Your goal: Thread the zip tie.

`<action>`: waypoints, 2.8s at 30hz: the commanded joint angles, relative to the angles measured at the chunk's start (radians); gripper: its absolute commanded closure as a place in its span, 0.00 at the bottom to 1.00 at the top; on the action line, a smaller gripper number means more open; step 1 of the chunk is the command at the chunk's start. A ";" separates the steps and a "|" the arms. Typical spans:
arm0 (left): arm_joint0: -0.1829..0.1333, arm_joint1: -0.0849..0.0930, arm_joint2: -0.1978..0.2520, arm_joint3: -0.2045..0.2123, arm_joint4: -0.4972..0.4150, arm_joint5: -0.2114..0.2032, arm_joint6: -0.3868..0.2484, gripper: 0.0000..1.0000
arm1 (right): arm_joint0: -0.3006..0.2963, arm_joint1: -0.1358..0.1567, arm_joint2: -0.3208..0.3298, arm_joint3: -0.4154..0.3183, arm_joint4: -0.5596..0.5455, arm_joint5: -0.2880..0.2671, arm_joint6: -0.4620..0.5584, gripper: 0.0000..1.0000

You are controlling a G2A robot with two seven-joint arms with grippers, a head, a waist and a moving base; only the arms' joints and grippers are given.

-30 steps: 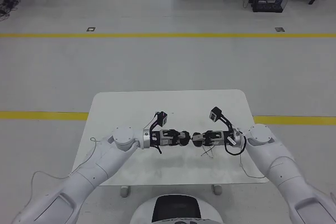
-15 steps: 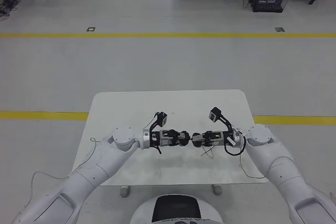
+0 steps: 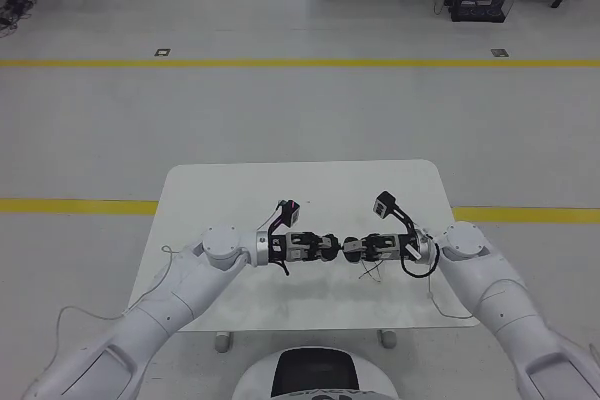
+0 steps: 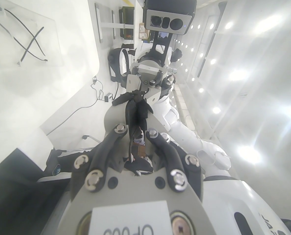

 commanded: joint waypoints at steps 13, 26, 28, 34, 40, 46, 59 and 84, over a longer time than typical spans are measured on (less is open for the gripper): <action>-0.002 -0.005 0.003 0.006 0.000 -0.001 -0.001 0.99 | 0.005 -0.003 -0.003 0.015 0.006 -0.007 0.005 1.00; -0.004 -0.007 0.004 0.014 0.001 -0.005 -0.006 0.97 | 0.009 -0.005 -0.005 0.022 0.008 -0.007 0.002 1.00; -0.004 -0.007 0.003 0.014 0.001 -0.006 -0.006 0.97 | 0.009 -0.006 -0.005 0.022 0.008 -0.007 0.002 1.00; -0.002 -0.007 0.002 0.013 0.002 -0.004 -0.009 0.96 | 0.008 -0.006 -0.005 0.025 0.009 -0.007 -0.002 1.00; -0.002 -0.007 0.000 0.012 0.003 -0.005 -0.011 0.92 | 0.010 -0.008 -0.007 0.027 0.006 -0.006 -0.002 1.00; -0.001 -0.007 -0.001 0.012 0.003 -0.006 -0.012 0.92 | 0.011 -0.008 -0.008 0.031 0.003 -0.004 -0.005 1.00; 0.000 -0.008 -0.002 0.014 0.005 -0.003 -0.014 1.00 | 0.014 -0.010 -0.010 0.037 0.006 -0.005 -0.003 1.00; 0.012 -0.005 -0.005 0.008 0.030 0.001 0.004 1.00 | 0.004 0.007 0.043 0.054 0.022 0.012 0.005 0.00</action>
